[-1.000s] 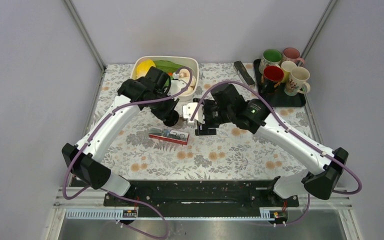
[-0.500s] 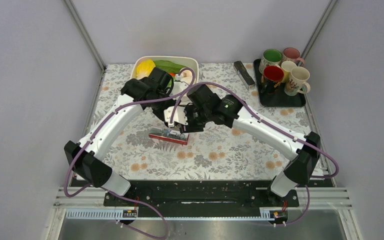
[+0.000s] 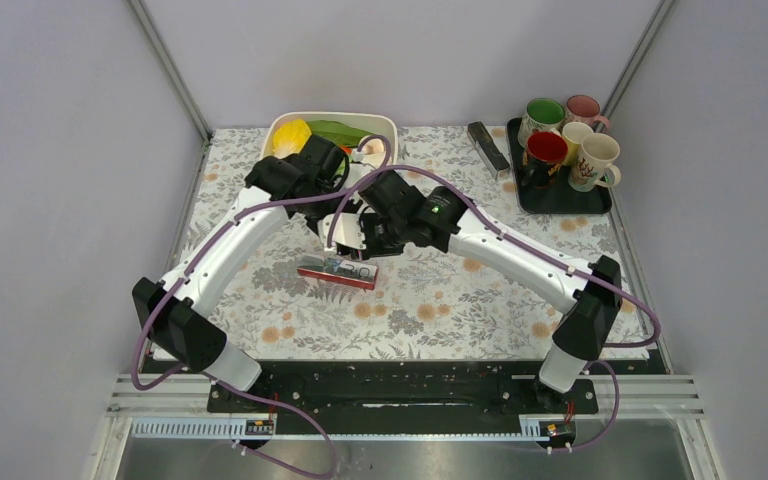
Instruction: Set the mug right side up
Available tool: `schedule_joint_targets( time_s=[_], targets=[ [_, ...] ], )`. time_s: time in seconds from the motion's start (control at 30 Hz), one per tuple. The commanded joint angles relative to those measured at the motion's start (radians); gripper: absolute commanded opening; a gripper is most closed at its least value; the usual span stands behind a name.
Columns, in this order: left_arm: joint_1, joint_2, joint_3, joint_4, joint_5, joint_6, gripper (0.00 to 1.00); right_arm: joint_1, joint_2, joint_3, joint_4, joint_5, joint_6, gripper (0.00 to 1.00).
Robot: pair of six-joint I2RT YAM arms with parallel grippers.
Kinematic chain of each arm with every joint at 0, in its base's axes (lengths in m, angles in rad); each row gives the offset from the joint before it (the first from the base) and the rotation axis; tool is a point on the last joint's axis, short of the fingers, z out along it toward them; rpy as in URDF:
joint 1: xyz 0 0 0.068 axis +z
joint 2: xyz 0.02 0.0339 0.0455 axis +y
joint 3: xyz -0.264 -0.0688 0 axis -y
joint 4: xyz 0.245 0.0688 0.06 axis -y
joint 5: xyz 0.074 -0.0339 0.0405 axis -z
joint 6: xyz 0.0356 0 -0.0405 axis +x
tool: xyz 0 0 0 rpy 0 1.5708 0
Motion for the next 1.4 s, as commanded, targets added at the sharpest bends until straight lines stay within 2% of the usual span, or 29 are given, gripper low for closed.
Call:
schedule_joint_targets(
  time_s=[0.0, 0.07, 0.2, 0.3, 0.4, 0.5, 0.6, 0.73, 0.8, 0.83, 0.9, 1.07, 1.37],
  targets=[
    [-0.009, -0.025, 0.042, 0.037, 0.009, 0.002, 0.00, 0.008, 0.025, 0.055, -0.018, 0.034, 0.008, 0.30],
    [-0.008, -0.026, 0.040, 0.037, 0.013, 0.000, 0.00, 0.008, 0.023, 0.053, -0.017, 0.019, 0.015, 0.28],
    [-0.012, -0.018, 0.041, 0.036, 0.029, -0.007, 0.00, 0.008, 0.040, 0.054, -0.014, 0.026, 0.020, 0.41],
    [-0.016, -0.016, 0.046, 0.038, 0.036, -0.013, 0.00, 0.008, 0.054, 0.071, -0.010, 0.011, 0.029, 0.41],
    [-0.018, -0.023, 0.052, 0.038, 0.045, -0.014, 0.00, 0.008, 0.059, 0.078, -0.003, 0.013, 0.031, 0.27],
    [-0.019, -0.032, 0.057, 0.038, 0.053, -0.011, 0.00, 0.008, 0.062, 0.079, 0.000, 0.032, 0.030, 0.00],
    [-0.019, -0.039, 0.064, 0.038, 0.054, 0.000, 0.00, 0.006, 0.046, 0.042, 0.040, 0.094, 0.050, 0.00],
    [0.013, -0.067, 0.072, 0.047, 0.020, 0.029, 0.41, -0.013, -0.014, -0.072, 0.114, 0.116, 0.068, 0.00],
    [0.044, -0.075, 0.088, 0.047, 0.042, 0.034, 0.57, -0.041, -0.049, -0.130, 0.145, 0.101, 0.098, 0.00],
    [0.063, -0.077, 0.098, 0.043, 0.061, 0.037, 0.60, -0.057, -0.064, -0.149, 0.159, 0.091, 0.117, 0.00],
    [0.093, -0.085, 0.111, 0.039, 0.086, 0.041, 0.65, -0.091, -0.095, -0.190, 0.188, 0.066, 0.149, 0.00],
    [0.133, -0.098, 0.108, 0.039, 0.118, 0.049, 0.66, -0.178, -0.169, -0.295, 0.247, 0.022, 0.196, 0.00],
    [0.251, -0.069, 0.125, 0.087, 0.145, 0.047, 0.80, -0.387, -0.268, -0.437, 0.311, -0.054, 0.248, 0.00]
  ],
)
